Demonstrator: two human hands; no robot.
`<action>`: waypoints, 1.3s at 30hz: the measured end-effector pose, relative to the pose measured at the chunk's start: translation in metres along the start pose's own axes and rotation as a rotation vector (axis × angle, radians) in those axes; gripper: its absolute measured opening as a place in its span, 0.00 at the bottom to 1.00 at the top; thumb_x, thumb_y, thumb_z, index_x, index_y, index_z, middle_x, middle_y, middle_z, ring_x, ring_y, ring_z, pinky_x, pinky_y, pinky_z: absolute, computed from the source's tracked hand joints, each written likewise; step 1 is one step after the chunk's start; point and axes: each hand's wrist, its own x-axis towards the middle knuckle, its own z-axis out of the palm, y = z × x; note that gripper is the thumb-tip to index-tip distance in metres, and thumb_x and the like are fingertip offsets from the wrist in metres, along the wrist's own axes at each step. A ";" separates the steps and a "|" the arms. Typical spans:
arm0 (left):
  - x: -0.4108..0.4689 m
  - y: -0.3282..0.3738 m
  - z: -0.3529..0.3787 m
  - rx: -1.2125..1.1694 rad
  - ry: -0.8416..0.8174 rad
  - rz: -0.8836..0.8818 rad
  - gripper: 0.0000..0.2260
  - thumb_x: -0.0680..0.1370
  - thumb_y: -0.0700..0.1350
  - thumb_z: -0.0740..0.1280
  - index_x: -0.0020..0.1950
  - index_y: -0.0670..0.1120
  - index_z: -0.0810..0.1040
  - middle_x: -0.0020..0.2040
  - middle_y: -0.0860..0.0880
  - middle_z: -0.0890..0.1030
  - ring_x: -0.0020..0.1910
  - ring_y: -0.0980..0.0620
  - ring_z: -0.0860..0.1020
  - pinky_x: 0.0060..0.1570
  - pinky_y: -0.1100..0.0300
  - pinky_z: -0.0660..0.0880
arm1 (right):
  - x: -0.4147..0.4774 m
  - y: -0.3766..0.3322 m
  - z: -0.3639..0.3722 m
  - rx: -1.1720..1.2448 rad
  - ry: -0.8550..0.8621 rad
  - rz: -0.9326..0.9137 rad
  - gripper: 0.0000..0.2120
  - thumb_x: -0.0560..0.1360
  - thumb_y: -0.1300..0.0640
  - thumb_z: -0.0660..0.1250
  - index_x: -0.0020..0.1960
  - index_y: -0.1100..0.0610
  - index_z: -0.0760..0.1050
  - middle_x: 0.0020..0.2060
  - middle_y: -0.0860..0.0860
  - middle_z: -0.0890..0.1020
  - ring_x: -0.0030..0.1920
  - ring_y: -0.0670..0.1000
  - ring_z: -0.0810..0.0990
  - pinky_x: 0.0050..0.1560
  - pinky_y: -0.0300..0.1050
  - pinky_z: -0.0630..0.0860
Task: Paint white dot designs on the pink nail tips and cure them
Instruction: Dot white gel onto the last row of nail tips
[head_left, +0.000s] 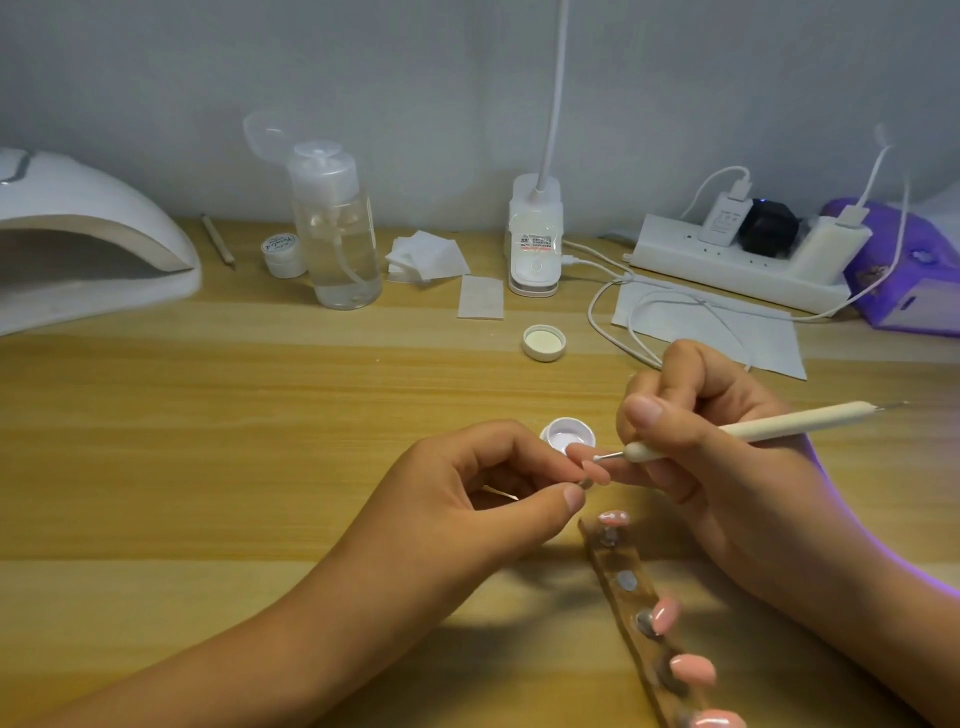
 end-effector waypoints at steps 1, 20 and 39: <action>0.000 0.000 0.000 0.003 0.003 -0.003 0.03 0.70 0.43 0.71 0.42 0.49 0.84 0.42 0.55 0.85 0.36 0.61 0.77 0.36 0.71 0.72 | 0.000 0.000 0.000 0.001 -0.001 0.003 0.11 0.70 0.61 0.69 0.32 0.54 0.70 0.28 0.49 0.75 0.29 0.43 0.76 0.35 0.39 0.79; -0.001 0.001 0.001 0.024 0.025 -0.028 0.03 0.68 0.45 0.71 0.40 0.52 0.84 0.44 0.52 0.86 0.41 0.55 0.80 0.41 0.66 0.75 | 0.001 0.002 0.000 0.003 -0.031 0.004 0.11 0.68 0.58 0.74 0.32 0.51 0.72 0.29 0.48 0.75 0.29 0.42 0.75 0.34 0.36 0.76; -0.001 0.002 0.000 0.032 0.012 -0.011 0.04 0.70 0.44 0.71 0.39 0.53 0.84 0.43 0.51 0.85 0.36 0.60 0.77 0.37 0.70 0.72 | 0.001 0.003 -0.003 -0.040 -0.032 -0.010 0.12 0.68 0.49 0.76 0.35 0.51 0.73 0.29 0.46 0.75 0.31 0.42 0.77 0.43 0.45 0.81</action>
